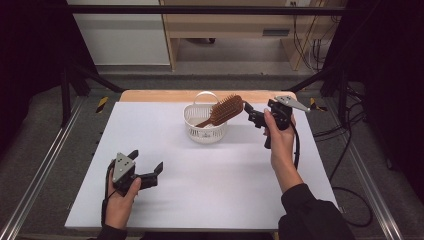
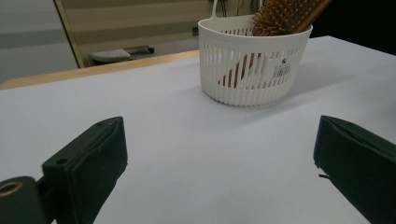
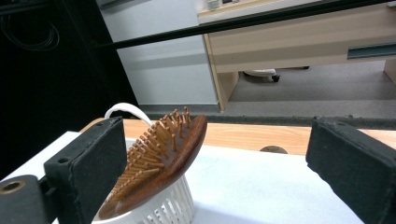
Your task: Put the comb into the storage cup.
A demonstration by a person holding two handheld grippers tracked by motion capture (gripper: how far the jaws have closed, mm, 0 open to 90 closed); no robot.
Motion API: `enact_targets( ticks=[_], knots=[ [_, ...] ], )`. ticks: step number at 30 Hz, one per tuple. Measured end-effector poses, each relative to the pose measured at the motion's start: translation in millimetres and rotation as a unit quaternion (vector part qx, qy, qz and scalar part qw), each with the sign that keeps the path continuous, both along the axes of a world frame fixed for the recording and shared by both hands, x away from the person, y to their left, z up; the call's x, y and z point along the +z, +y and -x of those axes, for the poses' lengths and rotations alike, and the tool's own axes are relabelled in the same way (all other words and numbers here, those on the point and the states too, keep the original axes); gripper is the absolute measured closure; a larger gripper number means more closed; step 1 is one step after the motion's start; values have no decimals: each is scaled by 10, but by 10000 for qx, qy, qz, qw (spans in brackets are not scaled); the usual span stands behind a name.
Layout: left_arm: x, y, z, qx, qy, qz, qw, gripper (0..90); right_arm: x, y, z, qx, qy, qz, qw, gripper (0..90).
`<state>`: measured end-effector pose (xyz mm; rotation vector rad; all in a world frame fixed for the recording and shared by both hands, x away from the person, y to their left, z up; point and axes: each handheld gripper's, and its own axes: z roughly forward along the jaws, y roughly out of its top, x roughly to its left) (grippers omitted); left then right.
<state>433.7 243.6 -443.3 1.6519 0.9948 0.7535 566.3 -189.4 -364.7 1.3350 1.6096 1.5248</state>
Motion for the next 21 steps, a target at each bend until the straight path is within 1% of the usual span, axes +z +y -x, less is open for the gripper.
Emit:
enact_targets(
  ticks=[6, 8, 11, 15, 19, 21],
  knots=[
    [40, 116, 22, 84, -73, 159, 9998, 27, 46, -17, 92, 50, -153, 236, 9996, 45],
    [50, 152, 35, 88, -101, 143, 9998, 27, 58, -29, 129, 166, -209, 224, 9994, 43],
    [57, 218, 68, 182, -114, 241, 9995, 27, 67, -66, 197, 278, -309, 275, 9988, 43],
    [66, 293, 135, 247, -169, 276, 9992, 27, 63, -128, 280, 295, -401, 226, 9985, 39],
    [98, 390, 221, 350, -346, 357, 9982, 26, 93, -196, 376, 259, -559, 252, 9978, 39],
    [106, 442, 243, 406, -373, 411, 9976, 25, 104, -232, 430, 242, -638, 229, 9974, 41]
  ],
)
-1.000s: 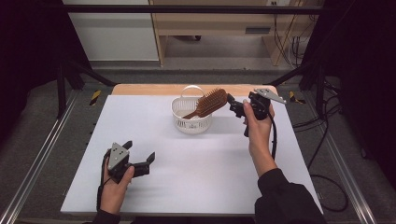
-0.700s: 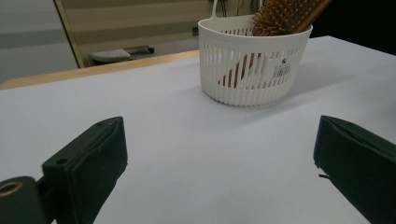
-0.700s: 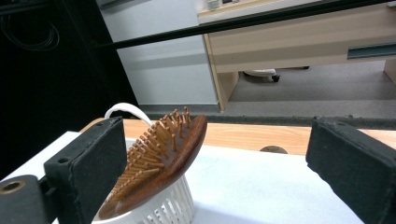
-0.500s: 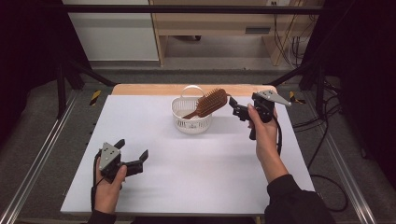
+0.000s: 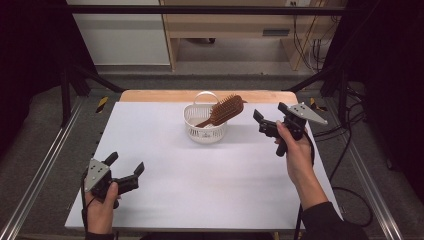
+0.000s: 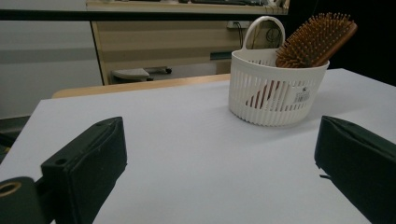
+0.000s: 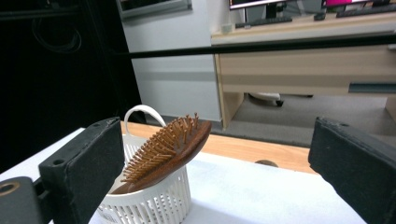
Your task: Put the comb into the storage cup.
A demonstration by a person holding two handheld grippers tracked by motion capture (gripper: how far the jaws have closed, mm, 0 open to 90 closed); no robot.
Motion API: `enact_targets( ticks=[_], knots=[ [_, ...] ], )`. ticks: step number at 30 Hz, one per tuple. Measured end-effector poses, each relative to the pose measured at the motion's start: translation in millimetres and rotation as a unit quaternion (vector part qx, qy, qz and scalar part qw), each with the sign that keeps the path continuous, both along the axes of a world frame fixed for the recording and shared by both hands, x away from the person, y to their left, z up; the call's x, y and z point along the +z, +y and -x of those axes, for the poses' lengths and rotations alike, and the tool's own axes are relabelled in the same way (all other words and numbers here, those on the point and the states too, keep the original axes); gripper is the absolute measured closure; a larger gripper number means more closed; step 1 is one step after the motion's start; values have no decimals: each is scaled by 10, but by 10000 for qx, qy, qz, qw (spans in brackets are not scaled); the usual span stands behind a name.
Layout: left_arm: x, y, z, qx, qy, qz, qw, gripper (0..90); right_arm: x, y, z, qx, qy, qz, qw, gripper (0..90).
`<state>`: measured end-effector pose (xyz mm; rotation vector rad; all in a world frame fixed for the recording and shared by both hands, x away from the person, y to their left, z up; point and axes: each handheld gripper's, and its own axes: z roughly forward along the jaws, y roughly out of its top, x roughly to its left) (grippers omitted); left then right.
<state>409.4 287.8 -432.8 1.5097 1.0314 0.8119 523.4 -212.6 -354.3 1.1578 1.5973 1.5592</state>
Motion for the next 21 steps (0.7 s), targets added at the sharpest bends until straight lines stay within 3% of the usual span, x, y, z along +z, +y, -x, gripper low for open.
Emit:
enact_targets(
  ticks=[8, 12, 21],
  knots=[
    [-12, 131, 49, 100, 25, 44, 9999, 25, -49, -142, 130, -70, -125, 96, 9999, 37],
    [25, 177, 93, 193, -195, -38, 9996, 26, -90, -196, 192, -79, -139, 106, 9998, 37],
    [0, 224, 93, 173, -156, -40, 9997, 24, -166, -308, 390, -75, -259, 111, 9996, 32]
  ],
)
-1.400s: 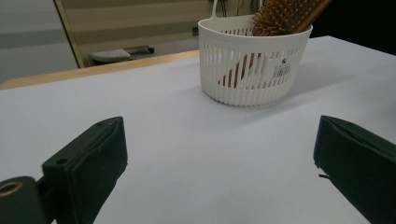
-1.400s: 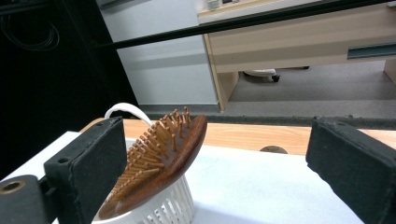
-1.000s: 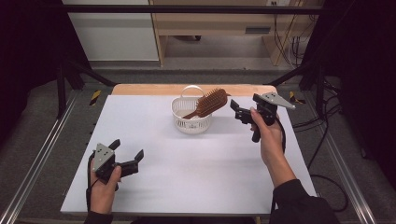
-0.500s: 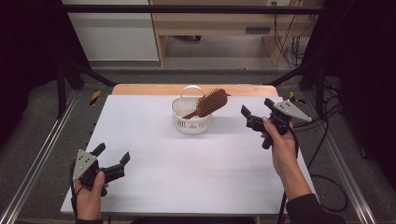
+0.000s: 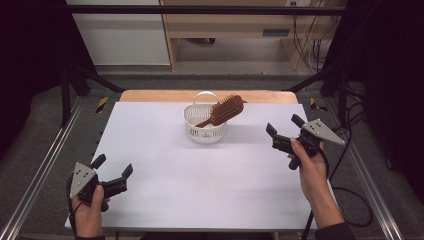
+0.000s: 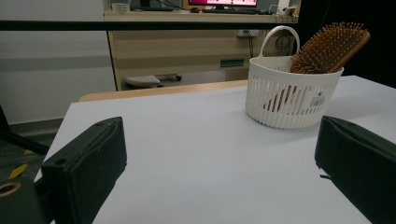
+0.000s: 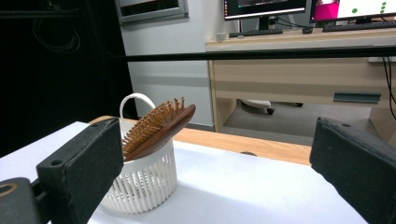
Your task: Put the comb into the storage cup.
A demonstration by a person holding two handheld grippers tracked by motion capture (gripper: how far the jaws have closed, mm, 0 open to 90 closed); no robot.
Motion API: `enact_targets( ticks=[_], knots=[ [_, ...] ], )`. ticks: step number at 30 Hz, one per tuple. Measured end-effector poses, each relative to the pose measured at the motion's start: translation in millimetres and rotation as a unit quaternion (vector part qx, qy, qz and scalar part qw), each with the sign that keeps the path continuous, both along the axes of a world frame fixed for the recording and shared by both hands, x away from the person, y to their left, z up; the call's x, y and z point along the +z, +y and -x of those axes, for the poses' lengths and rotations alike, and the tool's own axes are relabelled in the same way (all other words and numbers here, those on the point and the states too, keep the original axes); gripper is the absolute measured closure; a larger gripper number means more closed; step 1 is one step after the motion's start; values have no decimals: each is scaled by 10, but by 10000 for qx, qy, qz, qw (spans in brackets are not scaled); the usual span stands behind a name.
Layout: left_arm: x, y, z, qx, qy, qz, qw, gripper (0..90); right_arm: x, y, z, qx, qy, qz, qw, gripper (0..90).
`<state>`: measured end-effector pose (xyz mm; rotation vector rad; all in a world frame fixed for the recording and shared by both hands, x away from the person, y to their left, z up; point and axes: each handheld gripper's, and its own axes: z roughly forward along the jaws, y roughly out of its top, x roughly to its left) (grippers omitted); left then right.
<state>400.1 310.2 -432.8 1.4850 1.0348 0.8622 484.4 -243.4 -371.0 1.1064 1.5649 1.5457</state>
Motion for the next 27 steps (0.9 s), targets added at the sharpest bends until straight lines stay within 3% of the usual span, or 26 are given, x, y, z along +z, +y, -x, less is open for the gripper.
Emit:
enact_targets(
  ticks=[13, 27],
  knots=[
    [-15, 56, 7, 28, -22, 35, 10000, 27, -150, -70, 207, 53, 43, 0, 10000, 32],
    [-32, 46, 36, 2, -18, -92, 10000, 24, -352, -188, 387, -48, 87, 37, 9999, 32]
  ],
)
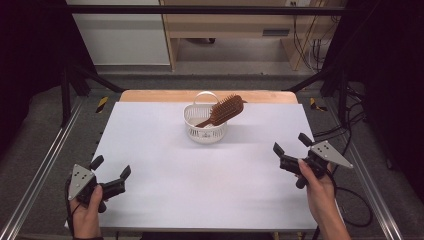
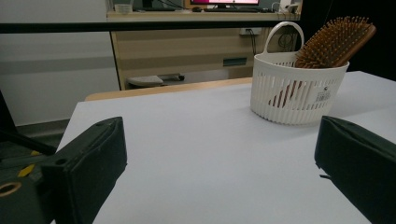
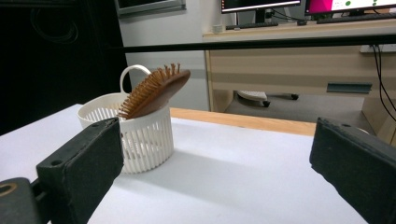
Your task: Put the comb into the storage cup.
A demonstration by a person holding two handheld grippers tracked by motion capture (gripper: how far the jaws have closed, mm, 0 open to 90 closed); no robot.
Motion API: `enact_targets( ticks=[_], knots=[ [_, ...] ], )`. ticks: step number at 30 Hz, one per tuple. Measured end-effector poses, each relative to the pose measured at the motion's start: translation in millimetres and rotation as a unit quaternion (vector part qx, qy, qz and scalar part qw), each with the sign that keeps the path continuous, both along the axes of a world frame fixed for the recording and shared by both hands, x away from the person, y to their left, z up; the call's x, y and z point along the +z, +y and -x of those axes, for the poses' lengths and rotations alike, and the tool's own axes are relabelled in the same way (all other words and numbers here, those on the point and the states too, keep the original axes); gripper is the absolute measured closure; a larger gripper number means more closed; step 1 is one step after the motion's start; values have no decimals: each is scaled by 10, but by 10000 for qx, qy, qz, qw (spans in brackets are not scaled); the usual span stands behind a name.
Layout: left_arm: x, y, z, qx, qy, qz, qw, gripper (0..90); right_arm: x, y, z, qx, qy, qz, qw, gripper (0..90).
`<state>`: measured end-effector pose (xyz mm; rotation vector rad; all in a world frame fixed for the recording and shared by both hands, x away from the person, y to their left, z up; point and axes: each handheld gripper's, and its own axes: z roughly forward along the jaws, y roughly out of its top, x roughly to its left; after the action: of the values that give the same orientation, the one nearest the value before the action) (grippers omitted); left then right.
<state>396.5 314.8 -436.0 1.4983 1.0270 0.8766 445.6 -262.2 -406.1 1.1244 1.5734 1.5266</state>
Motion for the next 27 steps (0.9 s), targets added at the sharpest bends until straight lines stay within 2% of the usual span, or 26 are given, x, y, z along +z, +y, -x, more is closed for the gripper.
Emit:
enact_targets(
  ticks=[4, 8, 13, 23, 27],
  knots=[
    [-18, 12, 15, -47, 59, 78, 9999, 25, -74, -24, 44, -2, 30, -13, 10000, 32],
    [-16, 40, 54, -45, 22, 61, 10000, 25, -156, -44, 77, -36, 60, -9, 10000, 32],
    [-14, 71, 63, -44, -9, 149, 9999, 25, -230, -48, 109, -65, 67, 8, 10000, 32],
    [-6, 53, 66, -99, -67, 144, 9998, 26, -339, -12, 198, 108, 48, 276, 9995, 29],
    [-6, 46, 67, -121, -72, 134, 9998, 26, -361, -9, 224, 155, 48, 281, 9995, 29]
  ],
)
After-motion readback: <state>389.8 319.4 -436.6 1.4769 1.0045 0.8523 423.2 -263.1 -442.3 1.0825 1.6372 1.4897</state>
